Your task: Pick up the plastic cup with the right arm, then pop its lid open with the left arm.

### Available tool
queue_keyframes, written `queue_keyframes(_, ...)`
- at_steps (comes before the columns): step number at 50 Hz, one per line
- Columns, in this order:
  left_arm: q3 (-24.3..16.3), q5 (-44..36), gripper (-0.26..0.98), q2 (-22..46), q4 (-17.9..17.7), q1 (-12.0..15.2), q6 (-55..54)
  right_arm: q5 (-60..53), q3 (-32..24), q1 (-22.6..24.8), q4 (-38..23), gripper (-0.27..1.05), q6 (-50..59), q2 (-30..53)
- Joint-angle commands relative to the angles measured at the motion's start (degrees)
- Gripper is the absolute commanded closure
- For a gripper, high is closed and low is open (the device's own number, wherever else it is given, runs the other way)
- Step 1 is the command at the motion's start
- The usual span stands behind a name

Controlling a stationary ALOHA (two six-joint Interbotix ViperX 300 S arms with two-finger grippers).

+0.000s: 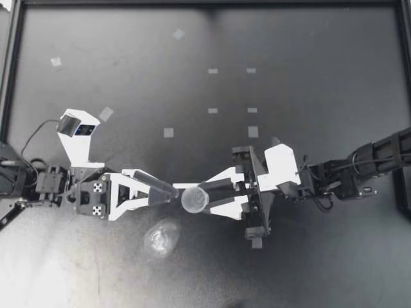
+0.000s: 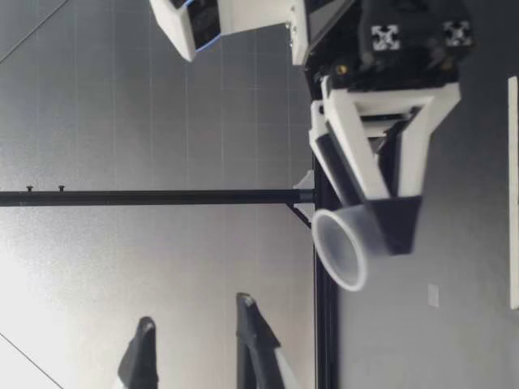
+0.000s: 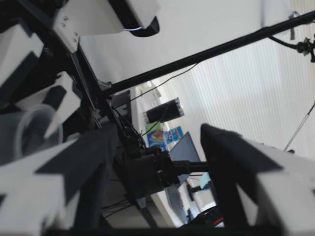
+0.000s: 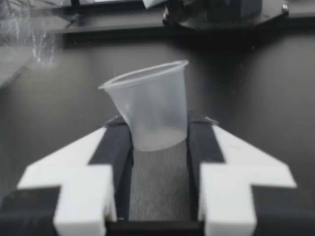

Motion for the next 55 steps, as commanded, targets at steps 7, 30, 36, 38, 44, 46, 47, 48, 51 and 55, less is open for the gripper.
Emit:
queue_keyframes(7,-0.44,0.44,0.08,-0.79,0.09,-0.09,1.58,-0.44,-0.53,-0.44,0.0,0.49,-0.09,-2.99)
queue_keyframes(30,0.0,13.18,0.08,-5.62,-2.11,0.18,56.25,-4.57,1.76,0.35,-0.53,0.49,6.94,-14.77)
queue_keyframes(36,0.53,13.18,0.08,-7.65,-4.39,0.18,67.06,-7.03,2.64,0.53,-0.53,0.49,8.17,-14.5)
queue_keyframes(38,0.62,13.18,0.08,-7.91,-5.01,0.26,68.91,-7.29,2.72,0.53,-0.53,0.49,8.26,-14.15)
queue_keyframes(44,1.14,13.18,0.08,-8.0,-5.63,0.18,70.31,-7.21,2.37,0.88,-0.53,0.49,8.17,-13.62)
queue_keyframes(46,1.32,13.27,0.08,-8.0,-5.63,0.18,70.22,-7.12,2.29,0.88,-0.53,0.49,8.17,-13.54)
queue_keyframes(47,1.32,13.27,0.08,-8.0,-5.63,0.18,70.14,-7.03,2.29,0.88,-0.53,0.49,8.09,-13.54)
queue_keyframes(48,1.41,13.45,0.08,-8.0,-5.63,0.18,70.14,-6.94,2.37,0.88,-0.62,0.49,8.09,-13.45)
queue_keyframes(51,1.41,13.45,0.08,-8.0,-5.63,0.18,70.05,-6.5,2.29,0.97,-0.53,0.49,7.91,-13.45)
queue_keyframes(55,1.32,13.45,0.08,-8.0,-5.63,0.18,70.05,-5.8,2.29,0.88,-0.53,0.49,7.91,-13.54)
